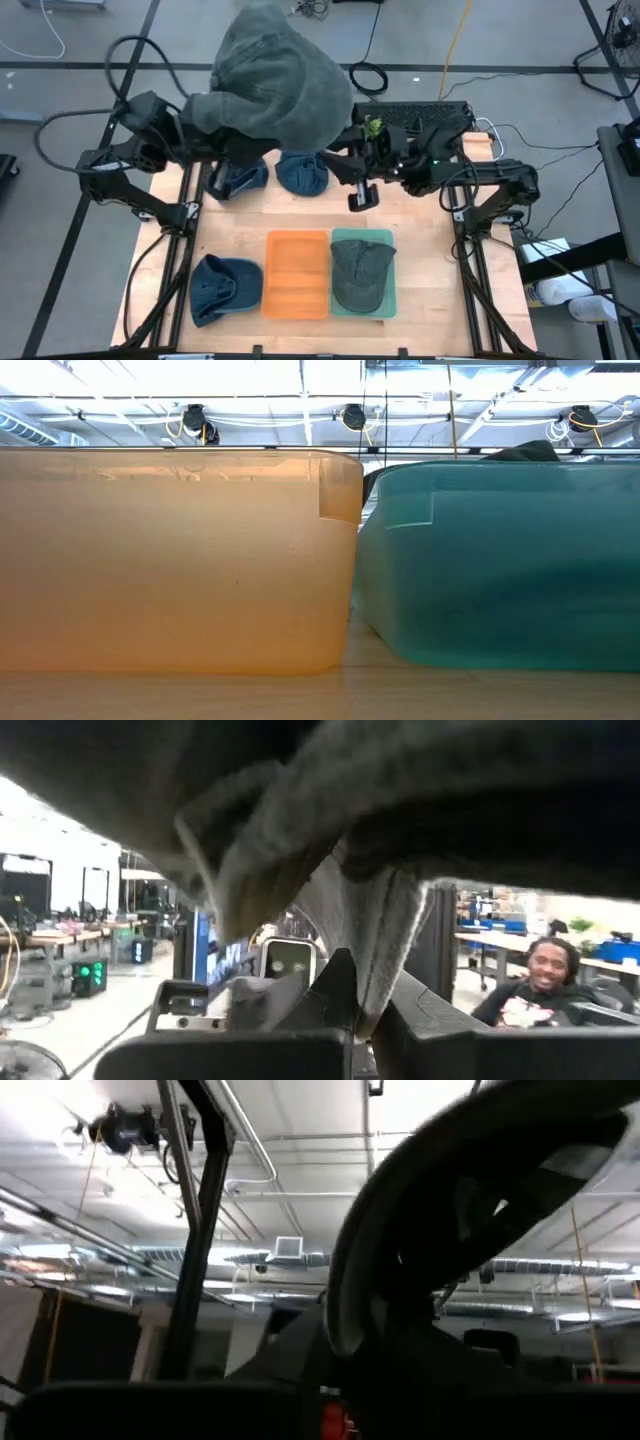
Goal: Pick & Place hat
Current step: Put the black cap into the green bin
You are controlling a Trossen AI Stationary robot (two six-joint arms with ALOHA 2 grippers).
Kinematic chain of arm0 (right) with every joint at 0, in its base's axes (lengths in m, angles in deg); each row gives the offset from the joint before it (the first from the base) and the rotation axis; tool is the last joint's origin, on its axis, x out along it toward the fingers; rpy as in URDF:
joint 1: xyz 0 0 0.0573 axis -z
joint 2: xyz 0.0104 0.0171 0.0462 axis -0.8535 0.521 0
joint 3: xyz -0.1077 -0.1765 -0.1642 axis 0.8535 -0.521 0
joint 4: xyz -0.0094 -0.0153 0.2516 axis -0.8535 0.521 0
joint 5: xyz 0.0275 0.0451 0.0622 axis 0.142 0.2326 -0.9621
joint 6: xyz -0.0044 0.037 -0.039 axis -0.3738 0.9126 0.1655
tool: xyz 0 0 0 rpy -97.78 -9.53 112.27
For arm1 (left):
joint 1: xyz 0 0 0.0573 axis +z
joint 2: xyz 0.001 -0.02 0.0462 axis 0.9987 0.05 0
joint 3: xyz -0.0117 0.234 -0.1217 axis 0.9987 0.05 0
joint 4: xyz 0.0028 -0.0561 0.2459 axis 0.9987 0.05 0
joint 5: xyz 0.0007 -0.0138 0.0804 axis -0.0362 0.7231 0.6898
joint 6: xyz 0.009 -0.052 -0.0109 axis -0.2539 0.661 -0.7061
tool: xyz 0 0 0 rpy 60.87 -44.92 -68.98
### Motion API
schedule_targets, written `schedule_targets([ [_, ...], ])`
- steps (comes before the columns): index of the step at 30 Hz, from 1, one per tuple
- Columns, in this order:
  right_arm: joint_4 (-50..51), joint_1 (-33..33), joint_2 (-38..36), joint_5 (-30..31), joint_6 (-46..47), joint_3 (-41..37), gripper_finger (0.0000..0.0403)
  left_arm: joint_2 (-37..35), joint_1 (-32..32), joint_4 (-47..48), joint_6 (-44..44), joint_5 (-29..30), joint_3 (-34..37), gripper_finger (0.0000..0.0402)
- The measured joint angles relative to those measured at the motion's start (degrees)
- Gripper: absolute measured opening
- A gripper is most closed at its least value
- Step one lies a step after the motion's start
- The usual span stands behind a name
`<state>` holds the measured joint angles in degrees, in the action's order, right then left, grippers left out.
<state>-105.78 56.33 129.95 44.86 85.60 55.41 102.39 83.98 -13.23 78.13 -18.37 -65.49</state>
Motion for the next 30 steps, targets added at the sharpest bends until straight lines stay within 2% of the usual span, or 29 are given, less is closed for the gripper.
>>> schedule_targets([
  [6,8.6,-0.1,-3.0,0.1,4.6,0.3,0.019,-5.5,0.0,9.9,1.0,-1.4,-0.1,0.0008],
  [13,25.6,-0.1,-7.2,0.2,11.4,0.1,0.0256,-10.0,-2.7,21.5,3.5,-3.4,0.0,0.0008],
  [20,33.4,-0.2,-9.9,0.0,15.2,0.1,0.028,-11.4,-6.7,32.7,7.7,-5.3,-0.1,0.0008],
  [30,41.6,-0.5,-13.1,0.1,17.0,0.1,0.0275,-10.1,-12.3,50.1,16.9,-8.1,0.0,0.0008],
])
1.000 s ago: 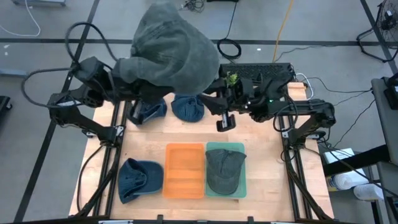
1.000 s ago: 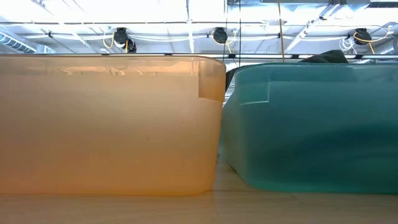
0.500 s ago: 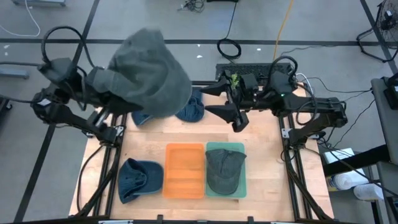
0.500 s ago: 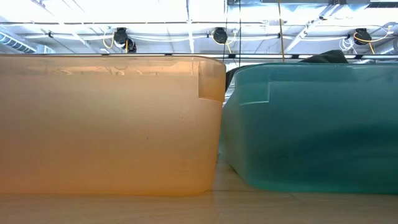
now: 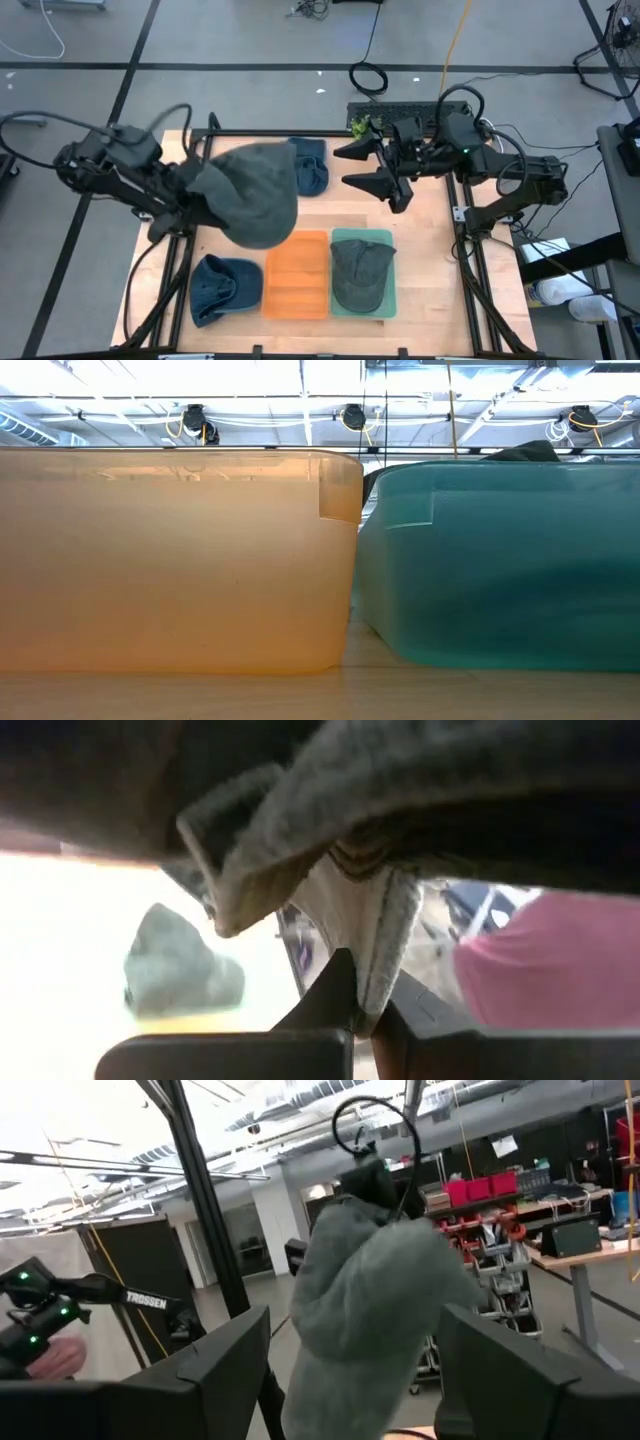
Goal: Pick & Place hat
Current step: Put the black cap into the green bin
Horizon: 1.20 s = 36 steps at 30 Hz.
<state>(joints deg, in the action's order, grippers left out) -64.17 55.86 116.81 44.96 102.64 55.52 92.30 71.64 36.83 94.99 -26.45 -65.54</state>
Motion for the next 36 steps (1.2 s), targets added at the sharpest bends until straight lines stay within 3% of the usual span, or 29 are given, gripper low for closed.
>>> schedule_targets([
  [17,10.2,0.1,1.0,1.7,4.6,0.0,0.0279,7.9,-3.4,15.9,5.5,-4.6,0.0,0.0008],
  [36,13.6,0.1,7.6,-1.6,10.3,0.0,0.0279,18.7,0.6,18.0,-7.3,-10.8,-0.1,0.0008],
])
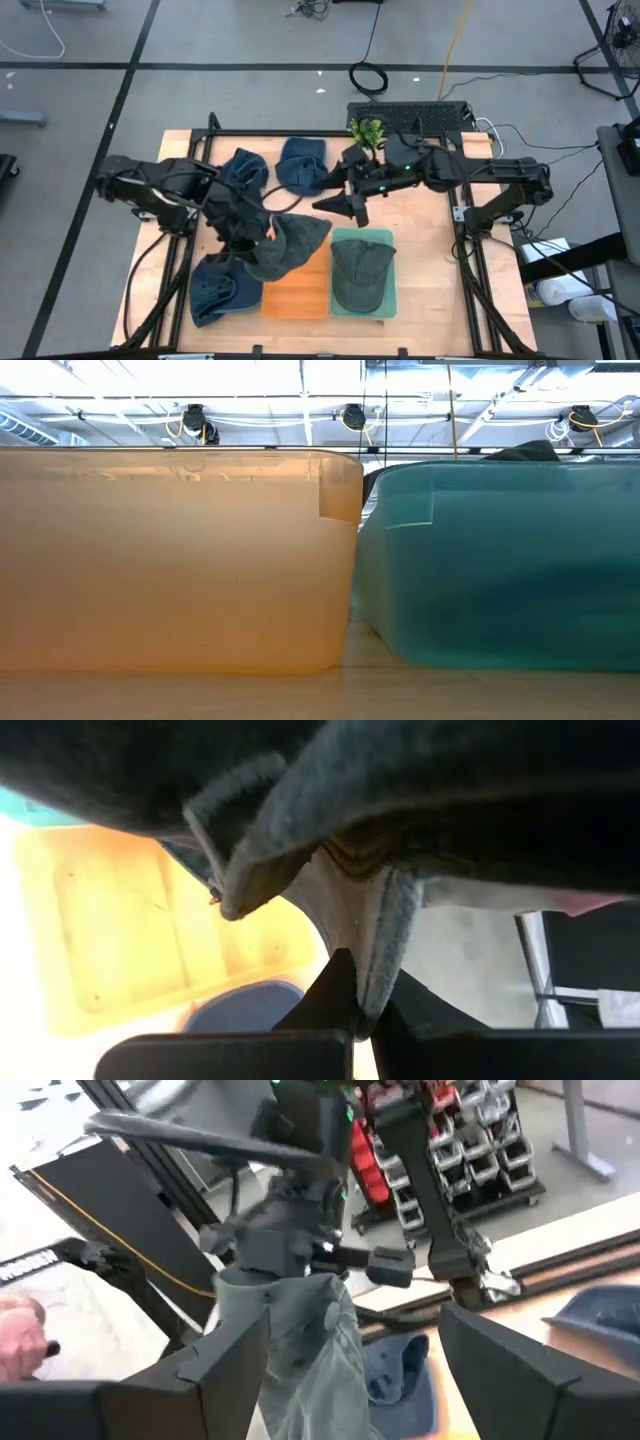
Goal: Pick & Place hat
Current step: Put the black cap into the green bin
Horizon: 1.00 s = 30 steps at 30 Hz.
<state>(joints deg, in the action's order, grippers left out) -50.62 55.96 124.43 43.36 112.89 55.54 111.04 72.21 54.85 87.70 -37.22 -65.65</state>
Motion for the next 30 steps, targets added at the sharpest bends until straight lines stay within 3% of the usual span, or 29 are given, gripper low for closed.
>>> schedule_targets([
  [15,3.9,-2.2,3.3,-1.4,-1.5,0.0,0.0279,8.4,1.7,4.8,-6.2,2.1,-13.3,0.0008],
  [30,3.2,-2.7,3.1,-2.8,0.1,0.0,0.0279,9.9,3.4,6.4,-7.3,2.6,-13.8,0.0008],
])
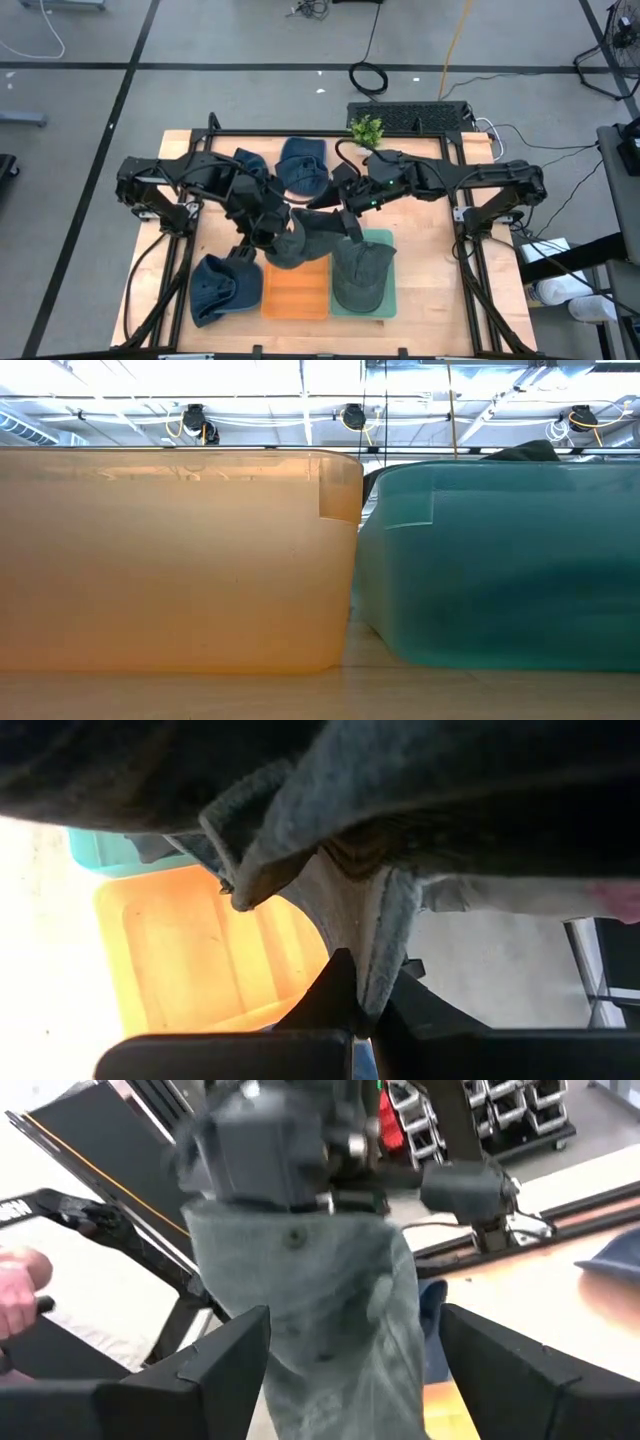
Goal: Pick & Place hat
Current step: Put the black cap into the green bin
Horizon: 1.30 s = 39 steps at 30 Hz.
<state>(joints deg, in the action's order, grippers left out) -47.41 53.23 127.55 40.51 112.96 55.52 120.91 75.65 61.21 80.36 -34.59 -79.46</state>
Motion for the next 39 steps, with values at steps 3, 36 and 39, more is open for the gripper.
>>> schedule_targets([
  [3,1.8,0.0,0.1,0.1,0.0,0.0,0.0279,0.0,0.0,0.0,0.0,-0.3,0.0,0.0008],
  [36,-1.5,-0.4,-2.6,-12.2,2.9,0.0,0.0001,-3.7,2.6,1.1,1.5,-5.4,0.0,0.0106],
  [39,-3.5,-1.0,-4.2,-12.0,2.5,0.0,0.0001,-6.6,4.4,0.6,1.4,-4.8,0.0,0.0135],
])
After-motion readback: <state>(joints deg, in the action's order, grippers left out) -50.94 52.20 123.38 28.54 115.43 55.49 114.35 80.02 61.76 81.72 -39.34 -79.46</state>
